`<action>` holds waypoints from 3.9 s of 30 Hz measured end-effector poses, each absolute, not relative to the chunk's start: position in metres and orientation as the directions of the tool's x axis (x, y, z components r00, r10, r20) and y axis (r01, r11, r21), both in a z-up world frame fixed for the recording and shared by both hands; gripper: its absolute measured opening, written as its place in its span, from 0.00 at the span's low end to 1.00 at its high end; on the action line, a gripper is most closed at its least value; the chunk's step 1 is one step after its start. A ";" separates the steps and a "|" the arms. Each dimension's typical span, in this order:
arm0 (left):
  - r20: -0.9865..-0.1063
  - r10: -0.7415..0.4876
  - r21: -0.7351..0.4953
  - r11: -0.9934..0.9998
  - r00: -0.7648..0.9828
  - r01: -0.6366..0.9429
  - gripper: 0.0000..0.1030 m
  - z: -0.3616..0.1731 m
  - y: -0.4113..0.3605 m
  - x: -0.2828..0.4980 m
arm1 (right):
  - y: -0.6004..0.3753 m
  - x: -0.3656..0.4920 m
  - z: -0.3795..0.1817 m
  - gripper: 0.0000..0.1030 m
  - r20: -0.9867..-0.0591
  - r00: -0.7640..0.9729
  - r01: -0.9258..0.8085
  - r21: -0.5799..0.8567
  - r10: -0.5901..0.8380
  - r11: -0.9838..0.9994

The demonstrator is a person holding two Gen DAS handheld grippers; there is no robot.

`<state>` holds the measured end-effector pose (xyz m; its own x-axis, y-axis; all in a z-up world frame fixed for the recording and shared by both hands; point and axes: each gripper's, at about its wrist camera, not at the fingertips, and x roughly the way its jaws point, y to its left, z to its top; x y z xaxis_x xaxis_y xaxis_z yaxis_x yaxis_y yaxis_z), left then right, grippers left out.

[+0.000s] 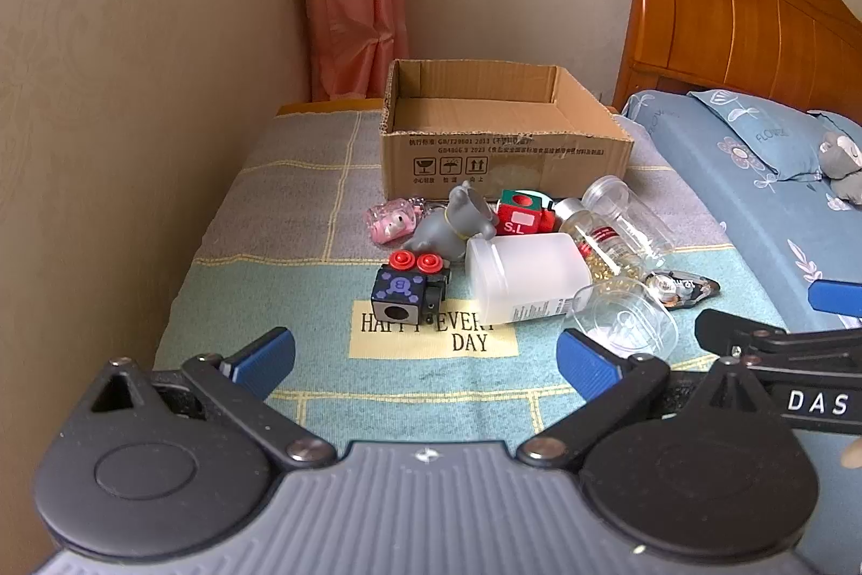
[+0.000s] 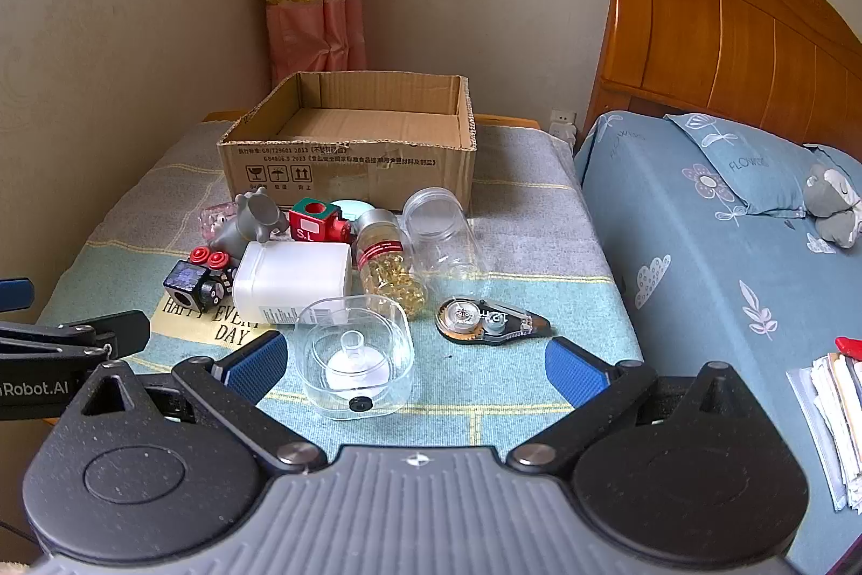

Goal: Organize rigid objects
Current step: 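Move left gripper to black cube toy while right gripper approaches clear jar, then close left gripper on black cube toy while right gripper grasps clear red-lidded jar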

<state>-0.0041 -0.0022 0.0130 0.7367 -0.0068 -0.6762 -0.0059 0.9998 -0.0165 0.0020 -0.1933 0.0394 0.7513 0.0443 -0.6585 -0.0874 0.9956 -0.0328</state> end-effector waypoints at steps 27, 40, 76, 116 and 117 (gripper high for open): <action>-0.671 -0.010 -0.008 1.000 0.741 0.007 0.99 0.012 -0.002 0.003 | -0.193 0.008 0.037 1.00 -0.665 0.745 -0.098 -0.033 0.051 0.995; -0.686 -0.035 -0.011 0.999 0.727 0.039 0.99 -0.004 0.005 0.020 | -0.194 0.021 0.024 1.00 -0.683 0.714 -0.197 0.011 0.151 0.980; -0.783 -0.071 -0.017 0.996 0.619 0.092 1.00 -0.083 0.026 0.101 | -0.181 0.067 -0.058 1.00 -0.789 0.589 -0.326 -0.029 0.178 0.945; -0.729 -0.149 -0.008 0.978 0.668 0.210 0.51 -0.078 0.038 0.088 | -0.184 0.061 -0.062 1.00 -0.740 0.641 -0.336 -0.032 0.203 0.941; -0.728 -0.150 -0.007 0.977 0.669 0.211 0.52 -0.079 0.038 0.089 | -0.183 0.063 -0.061 1.00 -0.744 0.637 -0.335 -0.032 0.202 0.942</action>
<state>0.0891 0.0381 -0.0788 0.6692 -0.1497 -0.7279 0.2109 0.9775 -0.0072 0.0628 -0.1825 -0.0613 0.6371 0.2015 -0.7439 -0.3355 0.9415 -0.0323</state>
